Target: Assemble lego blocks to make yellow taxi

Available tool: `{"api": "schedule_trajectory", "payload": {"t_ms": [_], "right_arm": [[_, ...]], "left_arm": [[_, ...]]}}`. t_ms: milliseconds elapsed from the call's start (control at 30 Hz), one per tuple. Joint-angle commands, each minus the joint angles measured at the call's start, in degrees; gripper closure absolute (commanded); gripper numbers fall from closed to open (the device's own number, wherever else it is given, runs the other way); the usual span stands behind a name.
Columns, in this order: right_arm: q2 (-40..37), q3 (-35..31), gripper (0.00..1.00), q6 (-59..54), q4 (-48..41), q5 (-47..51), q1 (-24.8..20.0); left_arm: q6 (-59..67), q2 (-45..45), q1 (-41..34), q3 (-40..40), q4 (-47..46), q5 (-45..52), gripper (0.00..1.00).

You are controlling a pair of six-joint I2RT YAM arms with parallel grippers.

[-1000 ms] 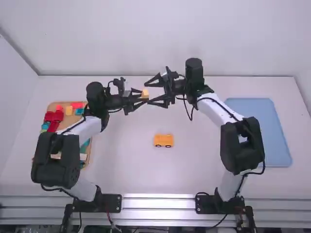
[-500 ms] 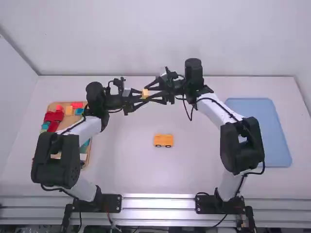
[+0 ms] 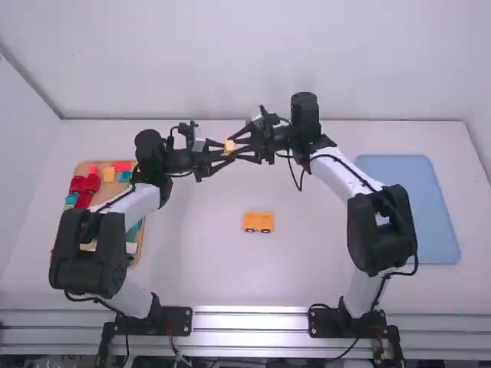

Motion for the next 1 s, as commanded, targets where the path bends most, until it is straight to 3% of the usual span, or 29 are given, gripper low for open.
{"api": "schedule_trajectory", "payload": {"t_ms": [0, 300, 367, 400, 467, 500, 533, 567, 700, 733, 800, 967], "right_arm": [[0.3, 1.9, 0.61, 0.0, 0.5, -1.8, 1.6], [0.3, 1.9, 0.73, 0.0, 0.5, -0.5, 2.3], [0.3, 1.9, 0.76, 0.0, 0.6, -0.6, 2.2], [0.3, 1.9, 0.78, 0.0, 0.6, -0.6, 2.2], [0.3, 1.9, 0.83, 0.0, 1.2, -0.1, 2.2], [0.3, 1.9, 0.83, 0.1, 1.5, 0.0, 2.2], [0.3, 1.9, 0.83, 0.2, 1.6, 0.3, 2.1], [0.2, 1.9, 0.84, 0.2, 1.6, 2.2, 1.6], [-0.2, 2.1, 0.89, 4.2, 1.6, 11.9, 0.8], [-0.3, 2.3, 0.91, 8.5, 1.2, 20.2, 0.1], [-0.3, 2.3, 0.91, 10.6, 0.9, 26.2, -0.6], [-2.5, 2.3, 0.91, 11.9, -5.3, 39.9, -2.4]], "left_arm": [[-0.2, 0.0, -0.3, -0.2, 0.4, -0.7, 0.84], [-0.2, 0.0, -0.3, -0.2, 0.4, -0.7, 0.83], [-0.2, 0.0, -0.3, -0.2, 0.4, -0.7, 0.79], [-0.2, 0.0, -0.3, -0.2, 0.4, -0.7, 0.74], [-0.2, 0.0, -0.3, -0.2, 0.4, -0.7, 0.42], [-0.2, 0.0, -0.3, -0.2, 0.4, -0.7, 0.36], [-0.2, 0.0, -0.3, -0.2, 0.3, -0.7, 0.07], [-0.2, 0.0, -0.3, -0.2, 0.1, -0.7, 0.01], [0.5, 0.0, -0.2, -0.2, -2.7, -0.8, 0.01], [2.8, 0.0, 0.4, -0.2, -5.8, -1.0, 0.01], [5.1, 0.0, 0.4, -0.2, -9.8, -2.7, 0.01], [11.6, 0.0, 0.2, -0.2, -24.1, -15.9, 0.01]]}}
